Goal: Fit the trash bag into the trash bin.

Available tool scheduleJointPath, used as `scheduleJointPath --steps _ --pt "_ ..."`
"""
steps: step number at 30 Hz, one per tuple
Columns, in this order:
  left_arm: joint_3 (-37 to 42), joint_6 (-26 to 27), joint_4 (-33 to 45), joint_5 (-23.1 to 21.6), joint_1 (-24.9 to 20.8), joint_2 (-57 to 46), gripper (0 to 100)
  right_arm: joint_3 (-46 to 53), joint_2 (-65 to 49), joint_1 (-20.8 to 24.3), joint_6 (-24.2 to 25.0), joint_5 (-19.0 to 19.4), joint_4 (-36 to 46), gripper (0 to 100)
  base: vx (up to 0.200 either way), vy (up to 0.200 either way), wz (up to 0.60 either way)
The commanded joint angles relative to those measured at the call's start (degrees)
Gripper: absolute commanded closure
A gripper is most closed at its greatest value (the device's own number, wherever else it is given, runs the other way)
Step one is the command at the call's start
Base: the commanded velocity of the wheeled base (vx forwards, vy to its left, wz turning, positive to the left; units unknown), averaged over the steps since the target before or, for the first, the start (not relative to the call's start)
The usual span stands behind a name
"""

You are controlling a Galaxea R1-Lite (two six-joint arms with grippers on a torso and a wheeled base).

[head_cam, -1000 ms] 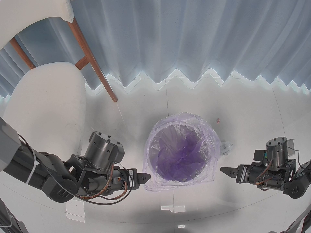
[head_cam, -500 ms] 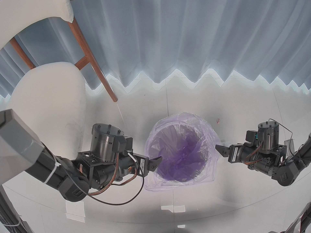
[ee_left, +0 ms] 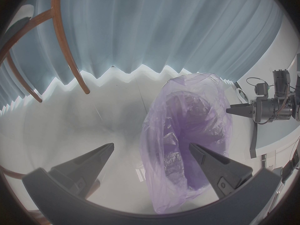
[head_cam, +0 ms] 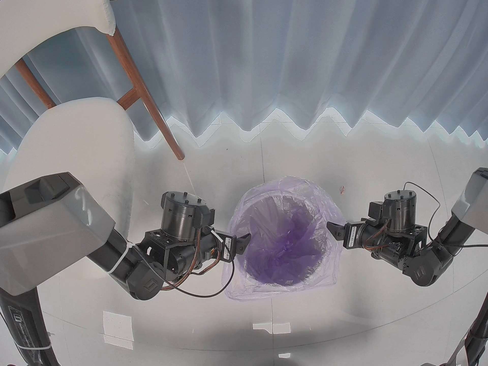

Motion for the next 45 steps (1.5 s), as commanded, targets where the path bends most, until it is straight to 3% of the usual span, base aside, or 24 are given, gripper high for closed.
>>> scheduleJointPath --steps 1,14,15,32,41,42,45 --pt "-0.8 -0.1 -0.1 0.0 0.8 2.0 0 -1.8 2.9 0.3 -0.1 -0.1 0.0 0 0.0 0.0 0.0" --pt "-4.0 -1.3 0.1 0.7 1.9 3.7 0 -1.3 4.8 0.4 0.2 -0.5 -3.6 0 0.0 0.0 0.0" --pt "-4.0 -1.8 0.0 1.1 1.9 3.6 0 -1.1 4.7 0.3 0.2 -0.5 -4.0 100 0.0 0.0 0.0" --pt "-3.8 -2.1 -0.1 1.6 5.4 2.1 0 -2.3 4.3 -2.4 0.0 -0.4 -6.9 100 0.0 0.0 0.0" --pt "-3.8 -2.0 0.0 2.0 4.4 2.7 0 -2.3 4.3 -2.3 0.0 -0.4 -7.5 100 0.0 0.0 0.0" --pt "-3.9 -2.1 -0.1 2.2 4.7 3.0 100 -2.3 4.3 -2.3 0.0 -0.4 -7.5 100 0.0 0.0 0.0" --pt "-3.9 -2.1 0.0 2.1 5.3 3.5 100 -2.3 4.2 -2.4 0.2 -0.4 -7.6 100 0.0 0.0 0.0"
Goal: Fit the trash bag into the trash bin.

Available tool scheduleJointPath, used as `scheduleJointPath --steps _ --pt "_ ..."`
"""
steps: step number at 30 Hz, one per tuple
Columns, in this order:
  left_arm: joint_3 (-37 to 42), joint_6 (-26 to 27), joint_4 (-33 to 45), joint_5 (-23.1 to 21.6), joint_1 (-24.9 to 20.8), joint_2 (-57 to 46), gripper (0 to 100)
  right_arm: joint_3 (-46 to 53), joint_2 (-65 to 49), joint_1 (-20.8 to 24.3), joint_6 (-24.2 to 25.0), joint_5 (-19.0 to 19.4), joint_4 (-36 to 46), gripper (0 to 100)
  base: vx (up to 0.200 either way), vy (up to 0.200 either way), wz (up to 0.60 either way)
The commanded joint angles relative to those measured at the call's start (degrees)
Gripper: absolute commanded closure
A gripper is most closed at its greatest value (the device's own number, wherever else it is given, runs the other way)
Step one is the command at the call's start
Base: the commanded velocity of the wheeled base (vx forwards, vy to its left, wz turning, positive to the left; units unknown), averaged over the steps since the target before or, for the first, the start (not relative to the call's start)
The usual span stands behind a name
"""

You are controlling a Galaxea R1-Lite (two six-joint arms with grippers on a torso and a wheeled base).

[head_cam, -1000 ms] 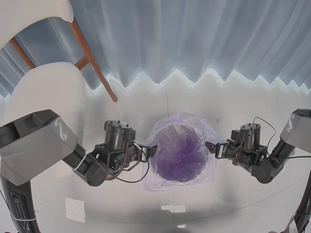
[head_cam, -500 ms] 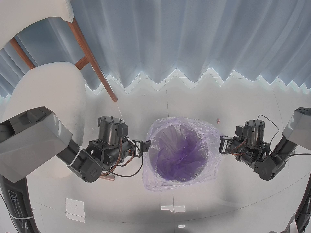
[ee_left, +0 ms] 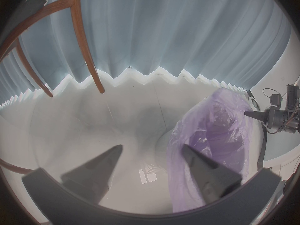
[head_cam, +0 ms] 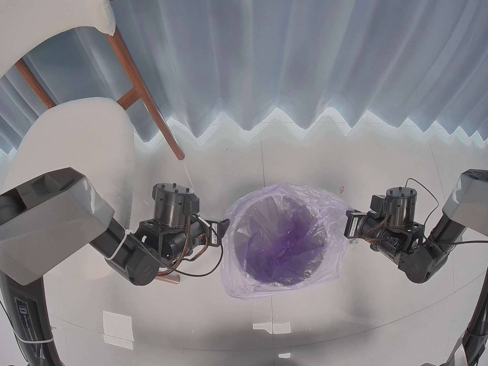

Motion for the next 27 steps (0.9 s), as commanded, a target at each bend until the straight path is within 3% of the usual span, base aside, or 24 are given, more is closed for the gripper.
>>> scheduleJointPath --steps 1,6,13,22,27 --pt "0.0 0.0 0.1 0.0 0.8 0.8 100 0.1 -0.2 -0.1 0.2 0.1 -0.1 100 0.0 0.0 0.0" --pt "-0.1 -0.1 -0.1 -0.1 0.7 1.7 100 0.1 1.0 -1.6 1.3 0.5 -0.1 100 0.0 0.0 0.0" --pt "-4.9 -1.0 0.4 -0.3 2.0 4.1 100 -2.8 2.0 -4.1 1.6 5.6 -0.6 100 0.0 0.0 0.0" --pt "-9.4 -2.0 0.8 -0.7 2.1 5.8 100 -14.8 7.7 -4.6 1.8 6.1 0.9 100 0.0 0.0 0.0" --pt "-16.3 -3.1 5.2 -2.2 2.6 6.1 100 -22.9 8.4 -4.9 3.3 6.4 8.4 100 0.0 0.0 0.0"
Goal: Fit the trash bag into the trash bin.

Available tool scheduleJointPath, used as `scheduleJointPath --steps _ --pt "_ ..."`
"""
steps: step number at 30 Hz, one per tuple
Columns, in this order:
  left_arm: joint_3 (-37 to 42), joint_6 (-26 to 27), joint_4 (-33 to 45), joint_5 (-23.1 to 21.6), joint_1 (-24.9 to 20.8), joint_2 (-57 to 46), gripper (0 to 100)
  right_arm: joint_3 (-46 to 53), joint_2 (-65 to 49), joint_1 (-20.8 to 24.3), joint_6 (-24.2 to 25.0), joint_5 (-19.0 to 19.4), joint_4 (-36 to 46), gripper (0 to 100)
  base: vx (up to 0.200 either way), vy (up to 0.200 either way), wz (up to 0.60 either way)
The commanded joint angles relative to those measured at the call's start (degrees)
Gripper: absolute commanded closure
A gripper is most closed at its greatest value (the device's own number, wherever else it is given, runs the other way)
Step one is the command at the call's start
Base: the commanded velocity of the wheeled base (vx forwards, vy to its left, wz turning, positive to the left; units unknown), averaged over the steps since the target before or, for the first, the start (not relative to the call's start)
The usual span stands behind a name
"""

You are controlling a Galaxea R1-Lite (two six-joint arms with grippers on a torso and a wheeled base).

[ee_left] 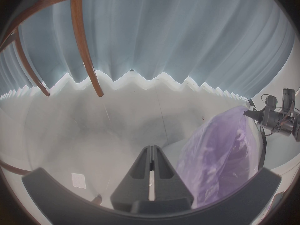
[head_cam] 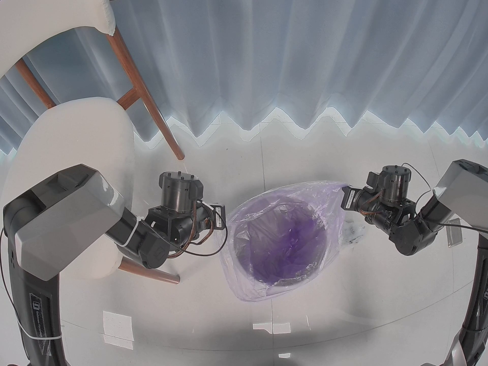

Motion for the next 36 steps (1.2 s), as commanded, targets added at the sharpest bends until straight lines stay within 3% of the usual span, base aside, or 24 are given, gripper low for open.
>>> scheduleJointPath --steps 1,6,14,32,33,36 --pt "-7.1 -1.7 4.1 -1.0 0.5 0.7 100 -7.1 2.0 -0.2 1.8 0.5 4.7 100 0.0 0.0 0.0" --pt "-8.7 -4.8 6.6 -1.0 0.5 0.2 100 -7.0 1.2 -0.1 4.1 0.7 5.3 100 0.0 0.0 0.0" --pt "-6.9 -4.7 6.6 -1.0 0.6 -2.7 100 -6.9 3.9 -0.4 4.3 1.2 5.2 100 0.0 0.0 0.0" --pt "8.7 -4.8 5.7 -2.8 -3.9 -14.5 100 -6.2 13.8 -1.6 4.6 1.1 -2.7 100 0.0 0.0 0.0" --pt "9.2 -4.8 5.7 -2.8 -4.1 -14.9 100 -6.0 13.7 -1.6 4.7 1.1 -3.0 0 0.0 0.0 0.0" --pt "11.5 -4.6 5.7 -2.9 -4.4 -16.5 100 -4.8 11.1 -1.6 8.0 1.1 -4.9 0 0.0 0.0 0.0"
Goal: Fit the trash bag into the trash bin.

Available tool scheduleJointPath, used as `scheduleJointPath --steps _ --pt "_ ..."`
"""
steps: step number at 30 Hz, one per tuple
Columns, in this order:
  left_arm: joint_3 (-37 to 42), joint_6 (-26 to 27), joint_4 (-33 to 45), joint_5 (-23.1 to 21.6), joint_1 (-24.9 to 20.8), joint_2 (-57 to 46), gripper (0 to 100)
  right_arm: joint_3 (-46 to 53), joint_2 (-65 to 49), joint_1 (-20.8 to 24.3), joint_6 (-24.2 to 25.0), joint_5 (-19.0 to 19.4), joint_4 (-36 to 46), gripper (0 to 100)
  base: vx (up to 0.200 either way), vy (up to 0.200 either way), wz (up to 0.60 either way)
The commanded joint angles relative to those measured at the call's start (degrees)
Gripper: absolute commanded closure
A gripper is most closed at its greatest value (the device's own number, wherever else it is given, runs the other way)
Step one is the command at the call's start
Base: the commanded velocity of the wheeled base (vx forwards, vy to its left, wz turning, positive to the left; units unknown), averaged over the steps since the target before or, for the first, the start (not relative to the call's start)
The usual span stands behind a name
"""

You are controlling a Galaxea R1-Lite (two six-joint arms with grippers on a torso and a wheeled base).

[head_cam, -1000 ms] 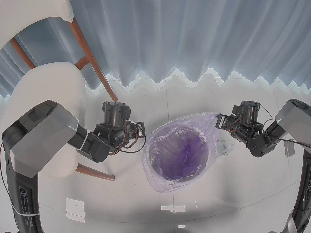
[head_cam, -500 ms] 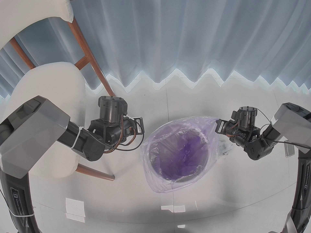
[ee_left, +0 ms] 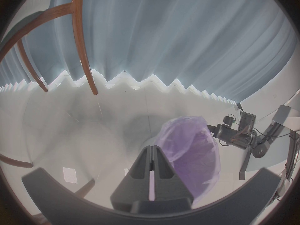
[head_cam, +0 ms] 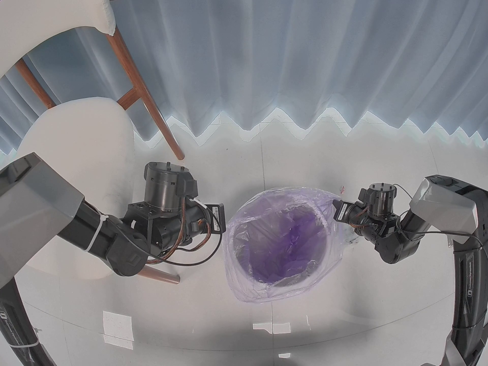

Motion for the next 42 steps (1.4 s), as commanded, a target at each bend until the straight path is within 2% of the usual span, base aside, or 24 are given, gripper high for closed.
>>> scheduleJointPath --steps 1,3,6,10,14,15,17,21,26,33,41,42 --pt "3.3 0.2 -0.1 -0.1 -0.8 -3.8 100 2.2 -2.7 0.0 4.0 0.1 -1.9 0 0.0 0.0 0.0" --pt "4.0 0.6 -0.1 0.0 -0.8 -4.2 100 5.8 -6.7 -0.4 6.5 0.3 -1.6 0 0.0 0.0 0.0" --pt "4.2 2.1 0.0 0.0 -0.8 -4.6 100 10.4 -10.5 -1.5 6.6 1.6 -2.2 0 0.0 0.0 0.0" --pt "3.9 8.5 -0.1 -0.4 -1.7 -4.3 100 22.2 -18.8 -2.5 7.0 3.7 -3.9 0 0.0 0.0 0.0" --pt "3.9 10.6 0.0 -2.3 -3.1 -4.8 100 28.8 -21.9 -2.6 7.1 3.7 -8.7 0 0.0 0.0 0.0" --pt "3.6 10.8 0.7 -4.6 -3.9 -5.4 100 33.9 -23.5 -3.3 7.0 3.8 -13.1 0 0.0 0.0 0.0" --pt "3.0 11.0 1.7 -6.1 -3.6 -6.2 100 37.2 -24.2 -3.6 7.0 3.9 -16.0 0 0.0 0.0 0.0" --pt "-1.8 15.3 8.9 -7.2 -3.1 -6.8 100 44.0 -24.5 -3.8 6.9 4.1 -22.6 0 0.0 0.0 0.0" --pt "-3.2 15.8 9.7 -6.6 -4.7 -7.1 100 45.8 -24.6 -3.8 6.9 4.1 -25.1 0 0.0 0.0 0.0" --pt "0.1 16.0 9.2 -4.1 -10.0 -8.4 100 46.4 -25.6 -3.7 6.9 4.0 -25.2 0 0.0 0.0 0.0" --pt "0.4 14.6 9.2 1.8 -12.6 -8.1 100 46.7 -25.7 -3.8 6.8 4.0 -26.5 0 0.0 0.0 0.0" --pt "0.5 14.4 9.2 1.9 -12.6 -8.1 0 46.7 -25.7 -3.8 6.7 4.0 -26.5 0 0.0 0.0 0.0"
